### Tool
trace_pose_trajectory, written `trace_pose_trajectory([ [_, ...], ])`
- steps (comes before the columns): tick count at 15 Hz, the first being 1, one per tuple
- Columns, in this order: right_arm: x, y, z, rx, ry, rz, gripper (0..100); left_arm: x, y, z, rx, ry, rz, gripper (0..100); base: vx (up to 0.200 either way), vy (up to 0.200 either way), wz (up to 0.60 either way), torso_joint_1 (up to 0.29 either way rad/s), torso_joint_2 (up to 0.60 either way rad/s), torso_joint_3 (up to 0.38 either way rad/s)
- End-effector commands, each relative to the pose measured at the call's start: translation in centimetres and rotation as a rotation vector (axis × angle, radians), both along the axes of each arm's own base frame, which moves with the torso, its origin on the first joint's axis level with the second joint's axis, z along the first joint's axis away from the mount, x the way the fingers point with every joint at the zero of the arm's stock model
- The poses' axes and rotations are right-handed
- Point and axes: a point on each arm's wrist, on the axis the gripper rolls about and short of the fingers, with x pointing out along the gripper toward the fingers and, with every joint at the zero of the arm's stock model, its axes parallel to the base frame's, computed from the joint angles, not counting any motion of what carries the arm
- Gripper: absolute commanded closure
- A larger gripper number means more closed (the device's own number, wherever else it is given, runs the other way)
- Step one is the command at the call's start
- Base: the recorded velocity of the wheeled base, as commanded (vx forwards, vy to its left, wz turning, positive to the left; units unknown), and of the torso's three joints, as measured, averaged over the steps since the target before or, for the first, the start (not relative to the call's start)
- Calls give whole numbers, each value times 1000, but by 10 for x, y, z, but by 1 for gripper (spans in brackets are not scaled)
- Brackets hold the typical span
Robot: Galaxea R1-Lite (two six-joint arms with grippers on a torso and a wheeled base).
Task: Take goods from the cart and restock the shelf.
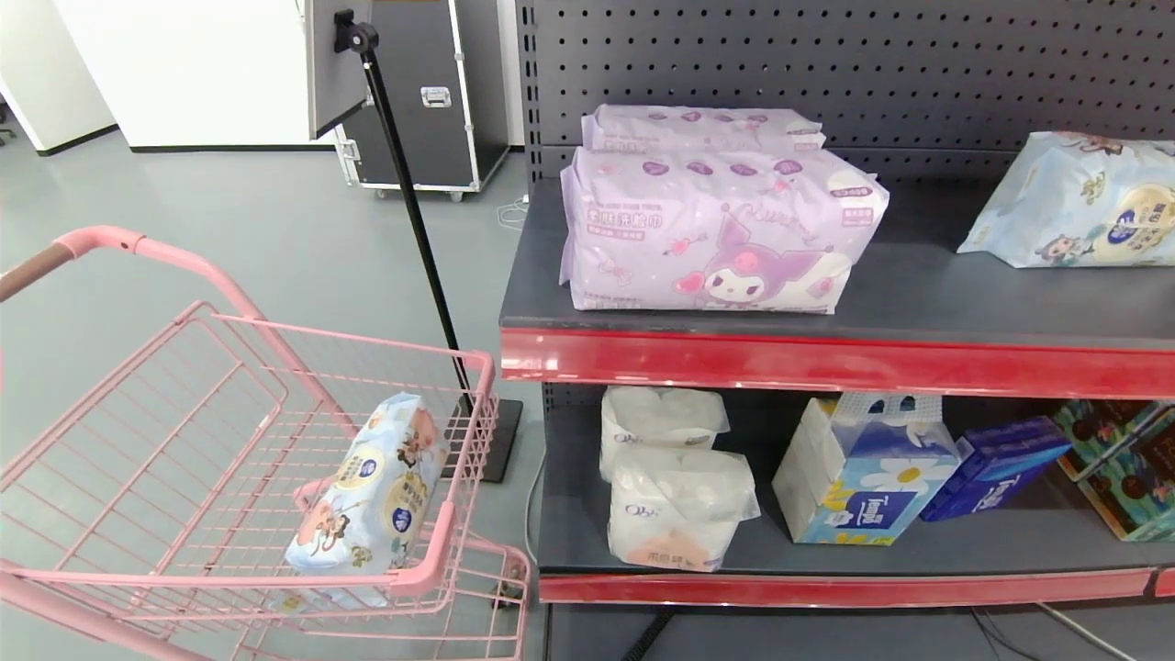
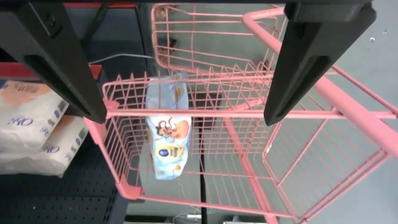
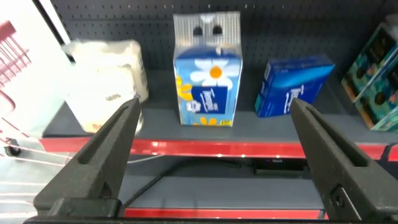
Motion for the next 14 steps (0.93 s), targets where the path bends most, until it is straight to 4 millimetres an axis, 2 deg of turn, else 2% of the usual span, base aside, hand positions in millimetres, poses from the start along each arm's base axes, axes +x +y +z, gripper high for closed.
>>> trace_pose_trajectory([
  [1,0,0,0,0,0,0,0,0,0,0,0,3,0,0,0,0,0,-144,505,364],
  [5,0,0,0,0,0,0,0,0,0,0,0,5,0,0,0,0,0,-116,470,356],
  [8,0,0,0,0,0,0,0,0,0,4,3,-9,8,0,0,0,0,-28,133,110],
  [9,0,0,0,0,0,0,0,-1,0,52,-7,-55,11,0,0,0,0,0,0,0],
  [10,0,0,0,0,0,0,0,11,0,102,-50,-40,2,0,0,0,0,0,0,0],
  [11,0,0,0,0,0,0,0,43,0,175,-212,-51,4,0,0,0,0,0,0,0],
  [12,0,0,0,0,0,2,0,79,0,218,-231,-43,11,0,0,0,0,0,0,0],
  [13,0,0,0,0,0,2,0,102,-1,216,-189,28,-14,0,0,0,0,0,0,0],
  [14,0,0,0,0,0,0,0,118,-6,196,-81,140,-95,0,0,0,0,0,0,0],
])
